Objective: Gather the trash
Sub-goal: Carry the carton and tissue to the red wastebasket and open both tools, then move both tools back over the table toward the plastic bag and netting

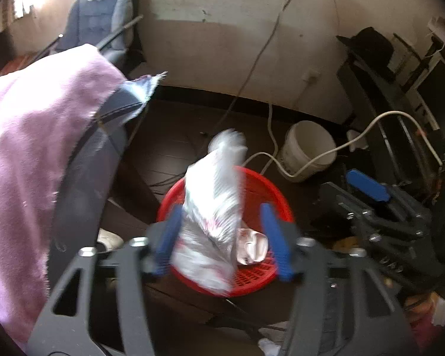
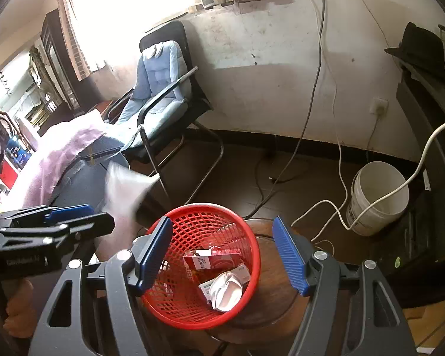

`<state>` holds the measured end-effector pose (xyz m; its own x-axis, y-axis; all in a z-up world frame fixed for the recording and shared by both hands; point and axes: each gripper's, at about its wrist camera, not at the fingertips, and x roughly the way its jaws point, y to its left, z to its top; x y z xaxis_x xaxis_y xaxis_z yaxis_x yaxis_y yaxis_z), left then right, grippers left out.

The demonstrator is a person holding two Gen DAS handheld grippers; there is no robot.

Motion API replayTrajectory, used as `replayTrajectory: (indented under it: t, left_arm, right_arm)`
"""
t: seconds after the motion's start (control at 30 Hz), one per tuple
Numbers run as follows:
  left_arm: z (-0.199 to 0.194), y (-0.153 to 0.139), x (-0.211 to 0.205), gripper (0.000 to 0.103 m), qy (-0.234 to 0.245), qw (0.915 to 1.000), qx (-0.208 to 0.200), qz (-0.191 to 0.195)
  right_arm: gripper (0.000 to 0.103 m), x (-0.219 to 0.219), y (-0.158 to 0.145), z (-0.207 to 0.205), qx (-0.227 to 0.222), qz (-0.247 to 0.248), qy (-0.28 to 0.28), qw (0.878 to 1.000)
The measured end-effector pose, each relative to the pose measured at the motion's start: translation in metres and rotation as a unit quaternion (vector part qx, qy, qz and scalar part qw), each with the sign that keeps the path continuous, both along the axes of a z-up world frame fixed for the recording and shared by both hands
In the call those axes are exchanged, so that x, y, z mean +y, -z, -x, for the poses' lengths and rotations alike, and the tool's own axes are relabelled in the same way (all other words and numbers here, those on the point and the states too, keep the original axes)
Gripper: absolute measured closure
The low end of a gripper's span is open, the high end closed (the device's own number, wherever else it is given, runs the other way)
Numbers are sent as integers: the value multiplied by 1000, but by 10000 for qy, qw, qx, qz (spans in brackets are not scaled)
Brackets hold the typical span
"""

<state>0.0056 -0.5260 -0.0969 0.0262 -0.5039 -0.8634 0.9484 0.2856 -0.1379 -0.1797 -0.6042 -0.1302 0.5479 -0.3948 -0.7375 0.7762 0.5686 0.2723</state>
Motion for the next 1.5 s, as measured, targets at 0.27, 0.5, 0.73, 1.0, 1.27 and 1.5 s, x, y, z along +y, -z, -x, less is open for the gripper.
replayTrajectory:
  t: [0.27, 0.5, 0.73, 1.0, 1.27, 1.5]
  left_arm:
    - [-8, -14, 14, 27, -165, 9995, -155, 202]
    - [-13, -30, 33, 24, -380, 9982, -306, 339]
    - [-26, -47, 60, 19, -738, 9948, -528, 458]
    - [-37, -84, 109, 14, -1168, 9870, -752, 807]
    - [-62, -119, 178, 10, -1814, 9696, -1402, 857]
    - [-116, -142, 264, 7, -2803, 9378, -1951, 629]
  right_arm:
    - [33, 7, -6, -2, -82, -4, -120, 9999]
    - [29, 19, -16, -14, -56, 97, -349, 9993]
    - [21, 38, -32, -21, -14, 381, -464, 9982]
    - [13, 75, -64, -31, -119, 925, -829, 9922]
    - [12, 117, -91, -51, -232, 1190, -1353, 9834]
    - [7, 147, -108, -74, -289, 1294, -1729, 9760]
